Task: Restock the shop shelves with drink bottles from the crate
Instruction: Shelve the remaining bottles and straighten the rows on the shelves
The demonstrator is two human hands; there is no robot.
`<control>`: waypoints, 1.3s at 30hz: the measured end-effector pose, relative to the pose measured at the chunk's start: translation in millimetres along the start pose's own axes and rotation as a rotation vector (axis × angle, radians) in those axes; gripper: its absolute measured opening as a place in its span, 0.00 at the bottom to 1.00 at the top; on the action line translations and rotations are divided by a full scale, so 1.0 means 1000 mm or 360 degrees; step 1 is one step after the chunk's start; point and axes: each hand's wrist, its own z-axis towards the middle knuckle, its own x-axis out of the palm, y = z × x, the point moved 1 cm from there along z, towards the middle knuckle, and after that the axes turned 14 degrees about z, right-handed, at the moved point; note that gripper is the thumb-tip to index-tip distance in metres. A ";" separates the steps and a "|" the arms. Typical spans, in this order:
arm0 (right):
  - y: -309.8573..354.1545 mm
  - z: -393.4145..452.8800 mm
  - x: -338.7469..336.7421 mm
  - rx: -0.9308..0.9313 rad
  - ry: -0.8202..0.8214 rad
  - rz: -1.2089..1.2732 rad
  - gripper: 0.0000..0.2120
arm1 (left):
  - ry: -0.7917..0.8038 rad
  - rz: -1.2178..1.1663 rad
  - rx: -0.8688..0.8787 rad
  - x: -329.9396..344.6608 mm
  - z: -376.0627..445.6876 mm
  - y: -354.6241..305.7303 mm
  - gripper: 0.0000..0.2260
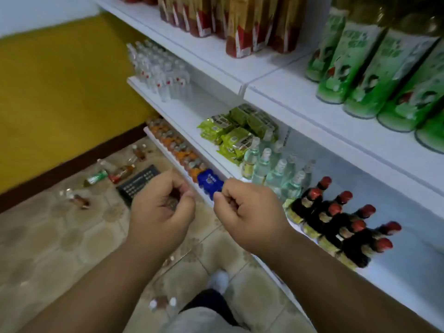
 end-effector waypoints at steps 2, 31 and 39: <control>0.006 -0.016 0.021 0.0045 0.0080 0.0083 0.16 | 0.0036 0.0115 -0.0036 -0.018 -0.028 0.010 0.04; 0.026 -0.140 0.341 0.0599 0.0537 0.0012 0.03 | 0.0296 0.0279 -0.0434 -0.119 -0.229 0.246 0.04; -0.119 -0.208 0.405 0.0838 0.0542 -0.0008 0.09 | 0.0497 0.0254 -0.0552 -0.010 -0.281 0.328 0.05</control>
